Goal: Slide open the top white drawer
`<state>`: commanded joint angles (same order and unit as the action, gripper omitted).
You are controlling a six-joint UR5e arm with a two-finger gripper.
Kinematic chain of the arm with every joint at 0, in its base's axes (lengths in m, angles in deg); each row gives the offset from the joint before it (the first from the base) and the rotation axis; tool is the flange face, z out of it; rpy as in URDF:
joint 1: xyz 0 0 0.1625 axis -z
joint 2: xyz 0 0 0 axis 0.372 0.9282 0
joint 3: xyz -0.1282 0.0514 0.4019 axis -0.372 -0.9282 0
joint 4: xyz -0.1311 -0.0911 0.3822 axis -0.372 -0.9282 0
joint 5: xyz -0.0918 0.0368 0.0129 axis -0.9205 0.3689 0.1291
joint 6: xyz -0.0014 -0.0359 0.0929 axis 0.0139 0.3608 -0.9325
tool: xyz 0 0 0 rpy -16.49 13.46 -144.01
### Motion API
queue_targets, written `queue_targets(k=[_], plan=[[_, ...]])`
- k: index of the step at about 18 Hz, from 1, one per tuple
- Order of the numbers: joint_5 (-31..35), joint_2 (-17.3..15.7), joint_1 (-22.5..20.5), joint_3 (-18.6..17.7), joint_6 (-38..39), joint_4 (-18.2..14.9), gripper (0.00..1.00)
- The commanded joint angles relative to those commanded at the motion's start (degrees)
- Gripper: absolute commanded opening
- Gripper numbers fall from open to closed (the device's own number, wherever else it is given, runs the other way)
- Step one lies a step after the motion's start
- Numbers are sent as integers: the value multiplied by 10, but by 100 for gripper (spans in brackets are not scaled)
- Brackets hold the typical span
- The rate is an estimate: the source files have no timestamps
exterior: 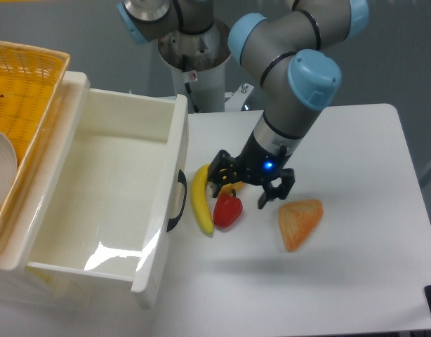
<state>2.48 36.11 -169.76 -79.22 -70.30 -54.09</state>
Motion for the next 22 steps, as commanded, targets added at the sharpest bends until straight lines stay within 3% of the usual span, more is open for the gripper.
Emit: queue_targets(k=[5, 11, 14, 22], plan=[[8, 5, -9, 5, -50, 3, 100], [144, 6, -11, -3, -199, 2, 100], [191, 25, -25, -11, -271, 14, 100], [193, 33, -52, -10, -281, 22, 100]])
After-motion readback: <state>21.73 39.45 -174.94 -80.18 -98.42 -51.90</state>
